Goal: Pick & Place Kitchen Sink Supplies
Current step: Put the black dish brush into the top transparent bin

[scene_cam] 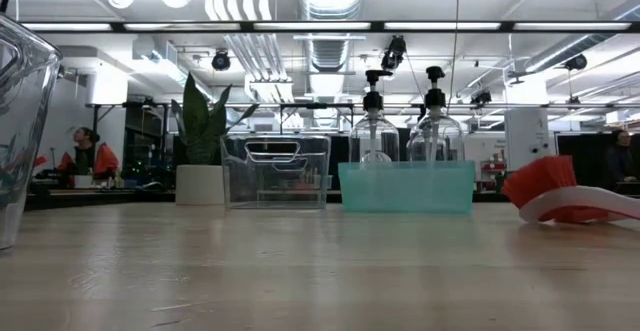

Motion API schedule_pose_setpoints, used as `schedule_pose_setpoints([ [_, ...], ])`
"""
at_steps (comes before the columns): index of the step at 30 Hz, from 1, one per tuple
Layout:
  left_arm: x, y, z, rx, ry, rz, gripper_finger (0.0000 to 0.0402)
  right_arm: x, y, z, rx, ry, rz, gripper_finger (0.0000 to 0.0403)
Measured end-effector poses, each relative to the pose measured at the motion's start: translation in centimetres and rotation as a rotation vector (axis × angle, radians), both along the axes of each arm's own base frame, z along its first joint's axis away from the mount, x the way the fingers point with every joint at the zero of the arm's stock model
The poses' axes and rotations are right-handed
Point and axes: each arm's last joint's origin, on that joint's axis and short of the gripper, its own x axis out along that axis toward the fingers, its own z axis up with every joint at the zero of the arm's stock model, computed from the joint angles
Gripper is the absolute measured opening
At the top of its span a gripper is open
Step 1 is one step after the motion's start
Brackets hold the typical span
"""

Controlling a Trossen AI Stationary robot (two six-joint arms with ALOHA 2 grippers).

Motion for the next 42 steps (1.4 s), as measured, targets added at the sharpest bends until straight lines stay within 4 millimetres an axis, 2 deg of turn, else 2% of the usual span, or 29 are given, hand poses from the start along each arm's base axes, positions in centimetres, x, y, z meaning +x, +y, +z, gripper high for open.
schedule_pose_setpoints([
  [4,0.7,0.8,-0.1,-0.004,0.0,-0.003,0.023,0.9,0.0,-0.6,-0.013,-0.003,-0.011,0.0093],
  [8,1.0,0.9,0.2,-0.024,-0.029,-0.087,0.023,1.3,-0.1,-0.7,-0.01,-0.021,-0.023,0.0093],
  [17,1.4,1.2,0.4,-0.047,-0.054,-0.152,0.0223,2.1,-0.3,-1.0,0.004,-0.071,-0.028,0.0093],
  [21,1.5,1.3,0.4,-0.054,-0.056,-0.133,0.0192,2.1,-0.3,-0.9,0.008,-0.072,-0.028,0.0093],
  [27,1.6,1.5,0.4,-0.056,-0.056,-0.106,0.0102,2.1,-0.3,-1.0,0.012,-0.067,-0.009,0.0098],
  [31,1.5,1.5,0.4,-0.058,-0.055,-0.102,0.0099,2.1,-0.3,-1.1,0.021,-0.052,-0.009,0.01],
  [35,1.5,1.6,0.3,-0.076,-0.047,-0.041,0.0099,1.8,-0.5,-0.9,0.029,-0.018,-0.01,0.0121],
  [42,1.4,1.9,0.2,-0.092,-0.031,0.004,0.0102,0.2,-1.1,-0.1,-0.021,0.108,-0.02,0.0198],
])
